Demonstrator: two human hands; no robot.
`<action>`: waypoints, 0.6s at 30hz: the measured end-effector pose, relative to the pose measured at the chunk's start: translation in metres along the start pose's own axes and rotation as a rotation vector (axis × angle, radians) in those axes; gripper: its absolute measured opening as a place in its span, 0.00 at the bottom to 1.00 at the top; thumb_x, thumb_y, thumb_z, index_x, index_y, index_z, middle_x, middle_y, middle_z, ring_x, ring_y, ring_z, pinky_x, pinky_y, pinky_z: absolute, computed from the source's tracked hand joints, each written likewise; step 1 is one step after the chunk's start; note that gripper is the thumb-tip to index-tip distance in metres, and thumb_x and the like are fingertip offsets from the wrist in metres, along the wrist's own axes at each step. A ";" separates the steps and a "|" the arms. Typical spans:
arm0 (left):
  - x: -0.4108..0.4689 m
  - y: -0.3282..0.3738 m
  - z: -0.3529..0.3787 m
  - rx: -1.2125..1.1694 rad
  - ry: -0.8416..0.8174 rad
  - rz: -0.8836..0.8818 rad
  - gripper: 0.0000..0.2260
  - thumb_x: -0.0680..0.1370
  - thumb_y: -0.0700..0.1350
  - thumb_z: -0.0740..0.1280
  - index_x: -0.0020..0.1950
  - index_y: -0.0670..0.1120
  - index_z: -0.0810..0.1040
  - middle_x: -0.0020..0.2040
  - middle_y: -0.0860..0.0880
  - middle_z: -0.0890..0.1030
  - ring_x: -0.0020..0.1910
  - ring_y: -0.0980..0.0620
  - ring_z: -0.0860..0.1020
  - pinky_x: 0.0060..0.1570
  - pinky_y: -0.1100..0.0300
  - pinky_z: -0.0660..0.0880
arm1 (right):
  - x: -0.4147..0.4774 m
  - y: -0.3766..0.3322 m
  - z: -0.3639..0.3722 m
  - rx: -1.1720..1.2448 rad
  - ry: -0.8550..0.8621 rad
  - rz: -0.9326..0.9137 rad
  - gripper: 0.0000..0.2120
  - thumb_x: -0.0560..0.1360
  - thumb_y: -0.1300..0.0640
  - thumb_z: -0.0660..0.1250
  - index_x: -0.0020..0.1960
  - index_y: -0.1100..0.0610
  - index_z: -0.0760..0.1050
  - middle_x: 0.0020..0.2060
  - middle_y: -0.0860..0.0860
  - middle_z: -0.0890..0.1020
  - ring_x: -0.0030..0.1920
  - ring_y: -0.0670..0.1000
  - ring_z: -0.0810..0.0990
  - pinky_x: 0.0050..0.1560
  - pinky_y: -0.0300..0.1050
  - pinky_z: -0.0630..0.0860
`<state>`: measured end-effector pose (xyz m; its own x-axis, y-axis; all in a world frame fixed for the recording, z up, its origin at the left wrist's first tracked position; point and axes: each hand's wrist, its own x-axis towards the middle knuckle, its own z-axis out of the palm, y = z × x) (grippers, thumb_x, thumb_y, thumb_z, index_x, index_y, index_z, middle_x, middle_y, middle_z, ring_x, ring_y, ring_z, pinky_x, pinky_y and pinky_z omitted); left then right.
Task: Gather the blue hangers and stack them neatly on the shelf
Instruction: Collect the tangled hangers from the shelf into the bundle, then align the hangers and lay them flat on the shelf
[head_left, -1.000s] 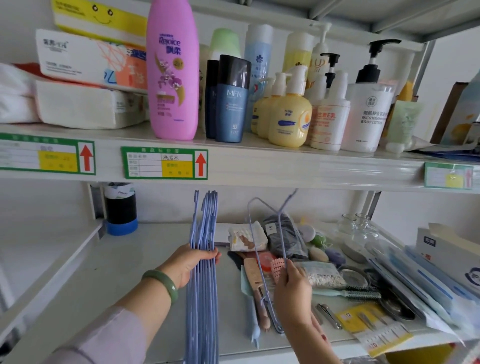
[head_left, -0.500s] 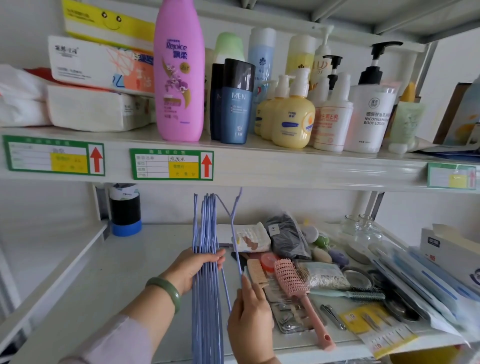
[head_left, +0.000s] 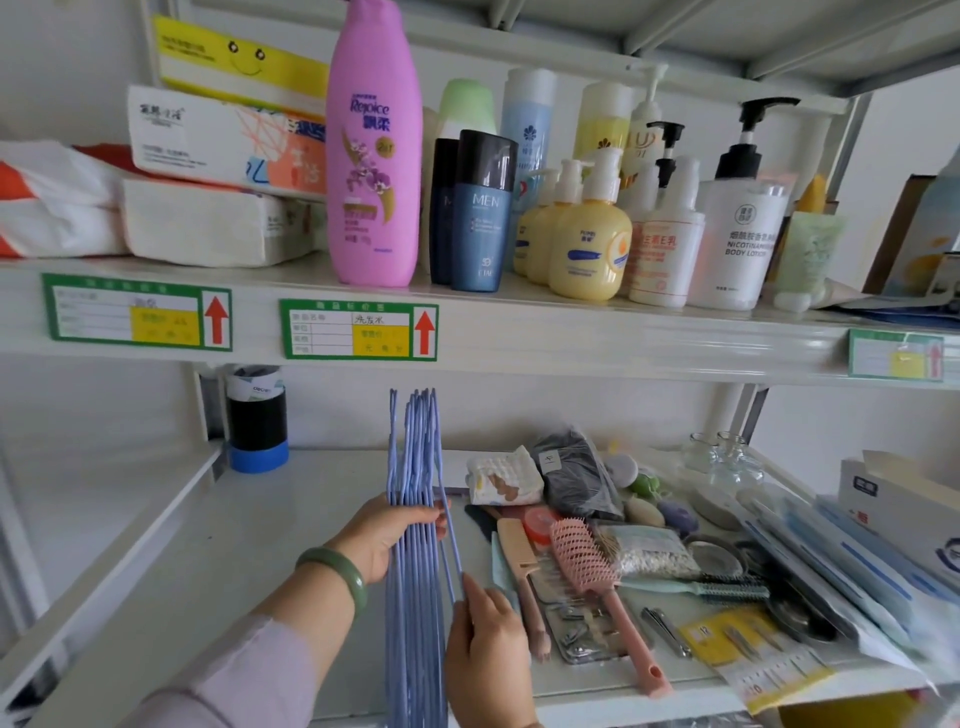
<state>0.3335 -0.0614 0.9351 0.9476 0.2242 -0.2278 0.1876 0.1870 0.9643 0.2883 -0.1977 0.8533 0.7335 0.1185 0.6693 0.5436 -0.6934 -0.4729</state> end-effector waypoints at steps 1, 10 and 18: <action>0.000 -0.001 -0.001 0.018 0.010 0.005 0.04 0.74 0.31 0.66 0.44 0.36 0.81 0.27 0.48 0.83 0.22 0.58 0.81 0.24 0.72 0.75 | -0.002 0.002 0.000 -0.001 0.005 0.006 0.14 0.59 0.61 0.70 0.44 0.57 0.84 0.30 0.47 0.83 0.34 0.41 0.78 0.55 0.19 0.58; 0.001 -0.004 -0.005 0.029 -0.011 -0.006 0.03 0.73 0.39 0.70 0.43 0.42 0.83 0.31 0.53 0.85 0.42 0.54 0.82 0.62 0.59 0.66 | -0.022 0.005 -0.002 0.157 -0.072 0.034 0.16 0.59 0.62 0.71 0.47 0.55 0.83 0.30 0.48 0.83 0.33 0.38 0.78 0.34 0.29 0.73; -0.007 -0.003 -0.008 -0.058 -0.020 -0.013 0.08 0.71 0.34 0.72 0.49 0.35 0.81 0.34 0.44 0.85 0.31 0.50 0.83 0.33 0.61 0.81 | 0.050 -0.009 -0.021 0.319 -0.250 0.241 0.15 0.75 0.52 0.64 0.61 0.52 0.74 0.51 0.48 0.79 0.50 0.45 0.76 0.57 0.36 0.74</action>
<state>0.3247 -0.0562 0.9325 0.9504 0.2022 -0.2364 0.1848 0.2447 0.9518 0.3115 -0.1999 0.9028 0.9088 0.1753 0.3787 0.4150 -0.4741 -0.7765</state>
